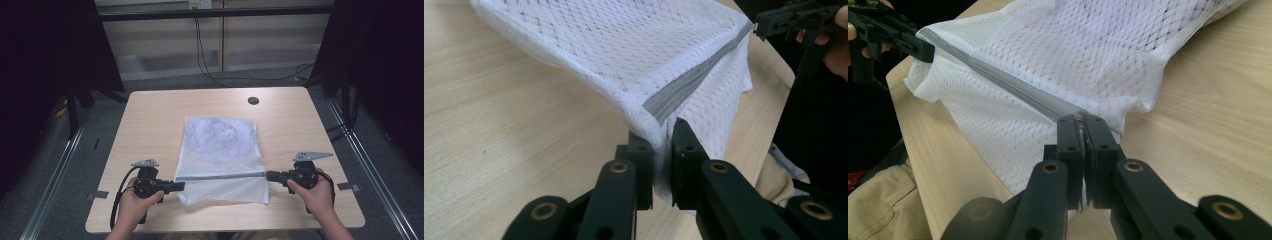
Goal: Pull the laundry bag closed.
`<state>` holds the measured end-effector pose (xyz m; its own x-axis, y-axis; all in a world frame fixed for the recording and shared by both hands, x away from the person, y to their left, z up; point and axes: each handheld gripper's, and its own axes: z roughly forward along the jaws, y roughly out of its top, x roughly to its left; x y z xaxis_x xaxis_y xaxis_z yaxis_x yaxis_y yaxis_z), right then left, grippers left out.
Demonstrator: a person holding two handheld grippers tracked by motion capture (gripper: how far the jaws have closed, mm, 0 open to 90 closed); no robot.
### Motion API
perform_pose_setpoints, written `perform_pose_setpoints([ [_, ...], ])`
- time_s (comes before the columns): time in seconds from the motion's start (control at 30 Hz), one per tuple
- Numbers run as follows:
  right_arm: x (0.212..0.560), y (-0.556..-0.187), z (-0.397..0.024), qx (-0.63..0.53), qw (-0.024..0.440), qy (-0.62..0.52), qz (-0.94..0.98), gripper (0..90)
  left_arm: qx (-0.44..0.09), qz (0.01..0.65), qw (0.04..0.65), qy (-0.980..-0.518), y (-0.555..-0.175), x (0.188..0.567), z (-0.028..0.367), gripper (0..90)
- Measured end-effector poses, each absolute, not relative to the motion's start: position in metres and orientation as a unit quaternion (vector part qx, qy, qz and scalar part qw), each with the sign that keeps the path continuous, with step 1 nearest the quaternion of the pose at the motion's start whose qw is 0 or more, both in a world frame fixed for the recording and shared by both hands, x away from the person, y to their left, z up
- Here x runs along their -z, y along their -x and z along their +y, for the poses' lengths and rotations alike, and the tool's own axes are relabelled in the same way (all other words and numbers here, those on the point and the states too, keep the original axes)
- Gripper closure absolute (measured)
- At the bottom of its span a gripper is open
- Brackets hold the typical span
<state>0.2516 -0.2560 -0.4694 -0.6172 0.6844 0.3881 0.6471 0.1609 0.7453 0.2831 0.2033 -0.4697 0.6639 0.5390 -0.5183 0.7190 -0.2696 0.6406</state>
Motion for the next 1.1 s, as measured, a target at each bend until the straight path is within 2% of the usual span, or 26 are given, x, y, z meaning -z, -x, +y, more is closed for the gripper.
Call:
perform_pose_setpoints([
  [0.17,0.471,-0.251,-0.257,-0.472,0.022,-0.437,0.765,86.9,0.095,0.395,0.458,-0.791,-0.281,0.47,0.203,71.0],
  [0.3,0.472,-0.249,-0.26,-0.476,0.033,-0.437,0.763,86.2,0.074,0.388,0.459,-0.796,-0.281,0.471,0.205,47.9],
  [0.33,0.472,-0.249,-0.26,-0.479,0.038,-0.431,0.764,84.4,0.075,0.385,0.461,-0.796,-0.281,0.471,0.205,44.2],
  [0.4,0.472,-0.248,-0.26,-0.482,0.049,-0.431,0.762,75.3,0.061,0.377,0.458,-0.803,-0.28,0.47,0.204,39.9],
  [0.43,0.471,-0.248,-0.261,-0.483,0.055,-0.43,0.761,74.2,0.048,0.375,0.456,-0.805,-0.28,0.47,0.203,37.2],
  [0.7,0.469,-0.246,-0.265,-0.491,0.092,-0.428,0.753,51.9,-0.009,0.365,0.463,-0.808,-0.282,0.467,0.205,22.3],
  [0.93,0.469,-0.246,-0.266,-0.483,0.133,-0.413,0.761,33.4,-0.059,0.355,0.456,-0.814,-0.285,0.467,0.209,14.6],
  [1.1,0.469,-0.246,-0.269,-0.48,0.149,-0.411,0.761,25.0,-0.083,0.351,0.45,-0.817,-0.286,0.467,0.212,11.1],
])
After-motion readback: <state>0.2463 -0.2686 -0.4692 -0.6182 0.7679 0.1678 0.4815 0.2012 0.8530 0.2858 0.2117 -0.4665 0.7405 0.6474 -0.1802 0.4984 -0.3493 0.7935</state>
